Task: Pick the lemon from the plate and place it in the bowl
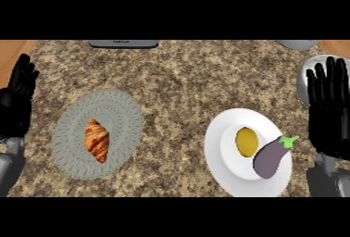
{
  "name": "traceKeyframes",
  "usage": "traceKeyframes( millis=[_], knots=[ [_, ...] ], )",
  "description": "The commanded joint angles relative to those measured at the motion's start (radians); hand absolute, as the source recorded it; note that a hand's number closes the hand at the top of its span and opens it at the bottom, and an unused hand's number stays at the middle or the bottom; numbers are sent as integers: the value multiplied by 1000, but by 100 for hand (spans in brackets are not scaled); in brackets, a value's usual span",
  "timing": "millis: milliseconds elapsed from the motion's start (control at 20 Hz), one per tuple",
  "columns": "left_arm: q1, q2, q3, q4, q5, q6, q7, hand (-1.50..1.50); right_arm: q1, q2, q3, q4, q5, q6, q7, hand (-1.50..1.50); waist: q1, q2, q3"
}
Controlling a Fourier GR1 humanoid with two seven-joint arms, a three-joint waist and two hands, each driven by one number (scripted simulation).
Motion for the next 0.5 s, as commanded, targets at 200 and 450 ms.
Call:
traceKeyframes(
  millis=[200, 450],
  knots=[
    [51, -13, 2, -6, 10, -49, -1, 0, 24, -244, 40, -180, 235, 31, 96, 150, -13, -11, 6],
    [105, -30, -5, -18, 36, -53, 17, 0, 298, -334, -17, 22, 534, -168, 306, -150, -74, -13, -1]
  ],
)
